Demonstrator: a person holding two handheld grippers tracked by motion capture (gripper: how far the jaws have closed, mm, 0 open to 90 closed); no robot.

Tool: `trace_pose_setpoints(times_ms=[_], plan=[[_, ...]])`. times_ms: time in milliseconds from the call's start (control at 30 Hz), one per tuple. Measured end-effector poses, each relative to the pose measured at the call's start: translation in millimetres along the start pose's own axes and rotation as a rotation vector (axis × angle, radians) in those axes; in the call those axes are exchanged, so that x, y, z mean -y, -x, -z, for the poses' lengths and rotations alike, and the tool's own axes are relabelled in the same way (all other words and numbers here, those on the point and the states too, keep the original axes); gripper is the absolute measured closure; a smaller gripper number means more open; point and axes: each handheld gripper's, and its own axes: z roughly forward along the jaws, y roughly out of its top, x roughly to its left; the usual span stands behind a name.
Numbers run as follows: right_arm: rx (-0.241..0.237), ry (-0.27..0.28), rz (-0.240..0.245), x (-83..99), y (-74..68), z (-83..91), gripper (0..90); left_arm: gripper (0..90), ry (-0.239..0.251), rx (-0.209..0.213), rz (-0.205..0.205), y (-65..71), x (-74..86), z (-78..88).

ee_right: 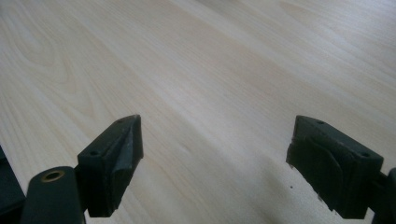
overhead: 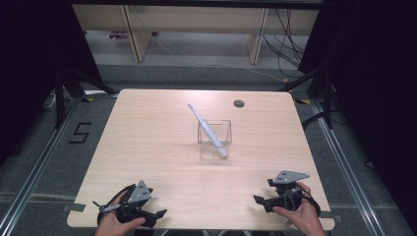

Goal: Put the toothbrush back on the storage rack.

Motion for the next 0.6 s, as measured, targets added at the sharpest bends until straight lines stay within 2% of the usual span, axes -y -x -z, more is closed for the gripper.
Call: trace_pose_setpoints(times_ms=[67, 133, 200, 267, 300, 467, 567, 600], plan=[[-0.007, -0.006, -0.046, 1.8, -3.0, 0.7, 17.8, 15.1, -0.001, 0.001, -0.001, 0.0, -0.1, 0.0], [0.0, -0.008, -0.028, 1.7, -1.3, 0.9, 17.9, 15.1, -0.001, 0.001, -0.001, 0.0, 0.0, -0.1], [-0.003, -0.006, -0.029, 1.6, -2.0, 1.8, 17.9, 15.1, -0.001, 0.0, -0.001, 0.0, 0.0, 0.0], [-0.004, -0.011, -0.061, 1.6, -5.0, 2.9, 17.9, 15.1, -0.001, 0.0, -0.001, -0.1, 0.0, 0.0], [-0.007, -0.008, -0.046, 1.5, -3.9, 2.6, 17.9, 15.1, -0.001, 0.0, -0.002, -0.1, 0.0, 0.0], [-0.008, -0.008, -0.036, 2.0, -2.6, 2.2, 17.9, 15.1, -0.002, 0.001, -0.002, -0.2, -0.1, -0.2], [-0.011, -0.012, -0.049, 1.7, -3.9, 2.3, 18.3, 15.1, -0.002, 0.0, -0.002, 0.0, -0.1, -0.1], [-0.002, -0.005, -0.025, 1.5, -1.8, 2.3, 18.3, 15.1, -0.001, 0.0, -0.002, 0.0, -0.1, -0.1]])
